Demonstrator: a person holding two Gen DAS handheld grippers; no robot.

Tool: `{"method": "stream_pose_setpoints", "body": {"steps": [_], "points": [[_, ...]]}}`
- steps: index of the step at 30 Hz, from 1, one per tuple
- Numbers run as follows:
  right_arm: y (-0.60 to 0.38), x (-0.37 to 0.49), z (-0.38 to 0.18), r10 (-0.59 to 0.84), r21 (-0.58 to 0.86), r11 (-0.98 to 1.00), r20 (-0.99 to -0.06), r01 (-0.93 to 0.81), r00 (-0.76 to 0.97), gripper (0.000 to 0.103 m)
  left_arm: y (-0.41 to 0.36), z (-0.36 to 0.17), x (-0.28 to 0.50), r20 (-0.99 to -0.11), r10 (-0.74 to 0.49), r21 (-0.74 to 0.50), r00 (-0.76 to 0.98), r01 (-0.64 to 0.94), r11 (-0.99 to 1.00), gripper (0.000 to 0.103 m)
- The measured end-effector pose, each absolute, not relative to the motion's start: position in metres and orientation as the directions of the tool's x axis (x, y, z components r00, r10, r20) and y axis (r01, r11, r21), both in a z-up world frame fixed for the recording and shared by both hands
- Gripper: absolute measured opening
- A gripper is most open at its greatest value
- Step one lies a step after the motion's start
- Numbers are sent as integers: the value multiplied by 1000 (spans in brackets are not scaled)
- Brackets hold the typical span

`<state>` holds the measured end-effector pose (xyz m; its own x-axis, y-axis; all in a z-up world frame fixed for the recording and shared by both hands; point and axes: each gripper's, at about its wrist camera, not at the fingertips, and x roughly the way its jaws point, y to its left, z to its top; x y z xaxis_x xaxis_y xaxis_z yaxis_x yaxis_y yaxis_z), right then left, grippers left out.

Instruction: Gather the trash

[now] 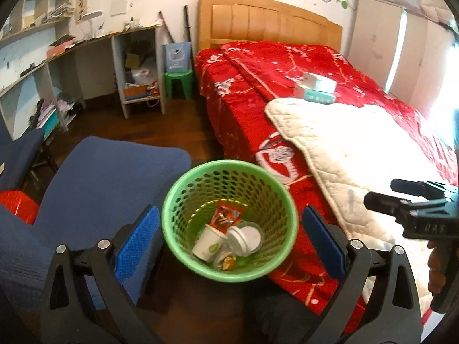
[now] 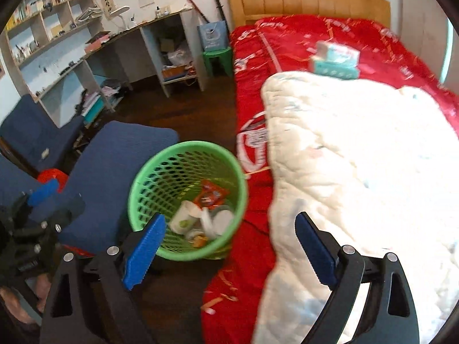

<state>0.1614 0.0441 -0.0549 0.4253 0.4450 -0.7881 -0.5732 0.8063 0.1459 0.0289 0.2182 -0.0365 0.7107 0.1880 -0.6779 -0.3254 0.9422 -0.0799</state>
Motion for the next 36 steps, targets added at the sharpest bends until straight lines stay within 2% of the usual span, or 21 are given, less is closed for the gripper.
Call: {"method": "stream_pose_setpoints", "body": {"steps": [10, 36], "points": [[-11, 130, -41, 318, -15, 865, -756, -501, 572, 93, 162, -21, 40, -661, 124, -76, 740, -231, 970, 98], [-172, 88, -20, 173, 49, 979, -706, -196, 686, 94, 58, -2, 46, -635, 31, -109, 772, -129, 986, 98]]}}
